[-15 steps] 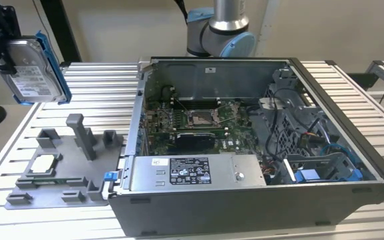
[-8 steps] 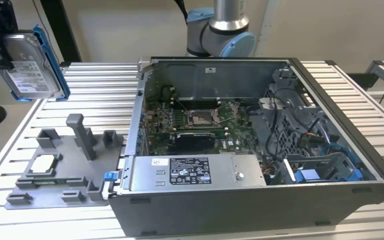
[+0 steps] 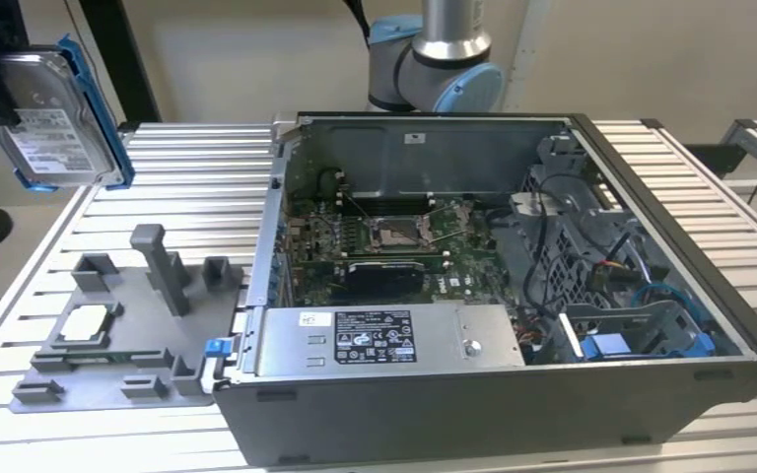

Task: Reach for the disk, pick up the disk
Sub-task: 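Pick up the disk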

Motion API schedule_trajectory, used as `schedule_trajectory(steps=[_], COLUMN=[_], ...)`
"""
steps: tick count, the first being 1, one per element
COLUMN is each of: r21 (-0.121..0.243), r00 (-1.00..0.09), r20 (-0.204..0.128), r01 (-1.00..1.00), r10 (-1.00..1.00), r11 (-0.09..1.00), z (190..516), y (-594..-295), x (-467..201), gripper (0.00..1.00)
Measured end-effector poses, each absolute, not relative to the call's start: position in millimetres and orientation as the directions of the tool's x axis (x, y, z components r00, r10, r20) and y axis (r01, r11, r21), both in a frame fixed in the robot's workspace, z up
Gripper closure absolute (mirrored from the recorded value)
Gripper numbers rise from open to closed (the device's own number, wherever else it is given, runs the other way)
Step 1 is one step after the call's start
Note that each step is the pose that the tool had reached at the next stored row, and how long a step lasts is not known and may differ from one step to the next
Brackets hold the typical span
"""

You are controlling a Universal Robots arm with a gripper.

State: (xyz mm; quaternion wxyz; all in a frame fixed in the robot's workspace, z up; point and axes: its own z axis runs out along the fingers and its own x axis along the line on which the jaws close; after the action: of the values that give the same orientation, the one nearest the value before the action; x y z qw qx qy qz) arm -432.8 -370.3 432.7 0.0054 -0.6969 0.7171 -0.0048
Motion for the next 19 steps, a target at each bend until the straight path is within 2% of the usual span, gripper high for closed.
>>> schedule_trajectory(steps=[19], r21=[-0.014], r00=[-0.029], r20=[-0.001], r01=[-0.999], r10=[-1.000], r11=[0.029], z=[467.4], y=[-370.3], x=[-432.8], gripper=[1.00])
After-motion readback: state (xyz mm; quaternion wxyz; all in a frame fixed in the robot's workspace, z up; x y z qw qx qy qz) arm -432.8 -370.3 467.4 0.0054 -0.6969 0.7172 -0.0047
